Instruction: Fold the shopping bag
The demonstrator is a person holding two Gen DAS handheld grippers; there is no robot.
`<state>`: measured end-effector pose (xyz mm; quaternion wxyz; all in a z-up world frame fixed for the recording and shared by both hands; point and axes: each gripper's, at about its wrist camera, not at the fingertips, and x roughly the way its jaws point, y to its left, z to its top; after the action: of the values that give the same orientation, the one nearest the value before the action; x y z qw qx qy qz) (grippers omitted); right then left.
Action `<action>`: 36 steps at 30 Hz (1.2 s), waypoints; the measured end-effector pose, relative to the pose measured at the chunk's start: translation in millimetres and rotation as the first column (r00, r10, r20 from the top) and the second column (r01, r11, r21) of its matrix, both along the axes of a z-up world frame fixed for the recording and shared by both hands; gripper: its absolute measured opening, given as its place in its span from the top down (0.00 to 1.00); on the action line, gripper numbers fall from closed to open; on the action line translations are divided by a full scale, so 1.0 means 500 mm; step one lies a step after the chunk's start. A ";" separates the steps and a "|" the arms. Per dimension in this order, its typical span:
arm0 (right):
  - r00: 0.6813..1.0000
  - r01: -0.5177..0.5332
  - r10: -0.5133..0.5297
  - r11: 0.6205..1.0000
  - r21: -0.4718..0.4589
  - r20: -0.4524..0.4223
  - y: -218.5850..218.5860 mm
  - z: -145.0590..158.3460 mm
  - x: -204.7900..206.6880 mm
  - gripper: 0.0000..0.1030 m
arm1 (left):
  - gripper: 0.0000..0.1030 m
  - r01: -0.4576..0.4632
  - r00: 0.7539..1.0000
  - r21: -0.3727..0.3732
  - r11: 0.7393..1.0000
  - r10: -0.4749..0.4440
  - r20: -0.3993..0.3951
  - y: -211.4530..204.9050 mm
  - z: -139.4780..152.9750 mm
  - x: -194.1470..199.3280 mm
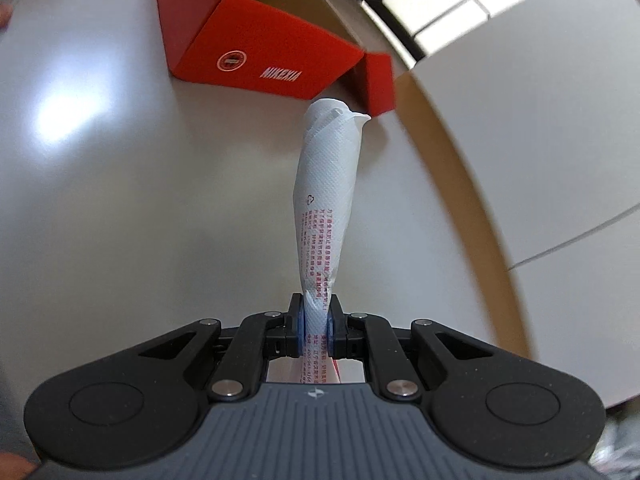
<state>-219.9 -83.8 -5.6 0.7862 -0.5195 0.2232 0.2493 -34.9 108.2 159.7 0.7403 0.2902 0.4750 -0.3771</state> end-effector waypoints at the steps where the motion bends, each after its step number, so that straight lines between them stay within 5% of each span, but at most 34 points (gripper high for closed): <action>1: 1.000 -0.004 0.004 1.000 -0.005 0.022 0.001 0.005 -0.007 0.89 | 0.47 0.002 1.000 -0.016 1.000 -0.002 -0.003 -0.012 0.012 -0.002; 5: 0.996 -0.013 0.013 1.000 -0.003 0.086 0.004 0.016 -0.007 0.89 | 0.47 0.013 0.999 -0.095 0.995 -0.016 -0.031 -0.039 0.036 -0.015; 13: 0.991 -0.014 0.013 1.000 0.005 0.137 0.001 0.021 0.019 0.89 | 0.47 -0.008 0.983 -0.255 0.967 -0.040 -0.181 -0.068 -0.059 -0.007; 21: 0.989 -0.039 0.036 0.999 0.017 0.144 -0.009 0.015 0.028 0.89 | 0.48 -0.050 0.960 -0.325 0.944 -0.045 -0.277 -0.085 -0.111 -0.071; 36: 0.974 -0.039 0.023 0.997 0.070 0.225 0.004 0.029 0.102 0.89 | 0.47 -0.185 0.888 -0.411 0.893 -0.028 -0.460 -0.075 -0.081 -0.027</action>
<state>-168.9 -81.6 9.1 0.8212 -0.5181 0.1155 0.2094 -48.1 70.8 119.2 0.6701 -0.0023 0.5474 -0.5014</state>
